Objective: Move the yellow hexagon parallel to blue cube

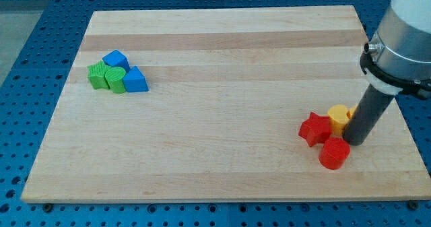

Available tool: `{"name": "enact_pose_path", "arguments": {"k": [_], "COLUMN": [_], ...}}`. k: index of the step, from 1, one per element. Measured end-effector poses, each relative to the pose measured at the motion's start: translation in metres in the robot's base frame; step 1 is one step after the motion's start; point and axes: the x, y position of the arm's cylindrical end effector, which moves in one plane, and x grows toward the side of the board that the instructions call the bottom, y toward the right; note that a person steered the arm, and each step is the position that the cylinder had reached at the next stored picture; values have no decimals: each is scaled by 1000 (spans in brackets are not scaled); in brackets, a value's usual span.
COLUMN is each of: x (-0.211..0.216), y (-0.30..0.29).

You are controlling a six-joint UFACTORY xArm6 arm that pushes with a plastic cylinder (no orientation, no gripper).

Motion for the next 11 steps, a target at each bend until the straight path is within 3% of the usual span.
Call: {"name": "enact_pose_path", "arguments": {"k": [3,6,11], "x": [2,-22,-131], "y": [44,12,-29]}}
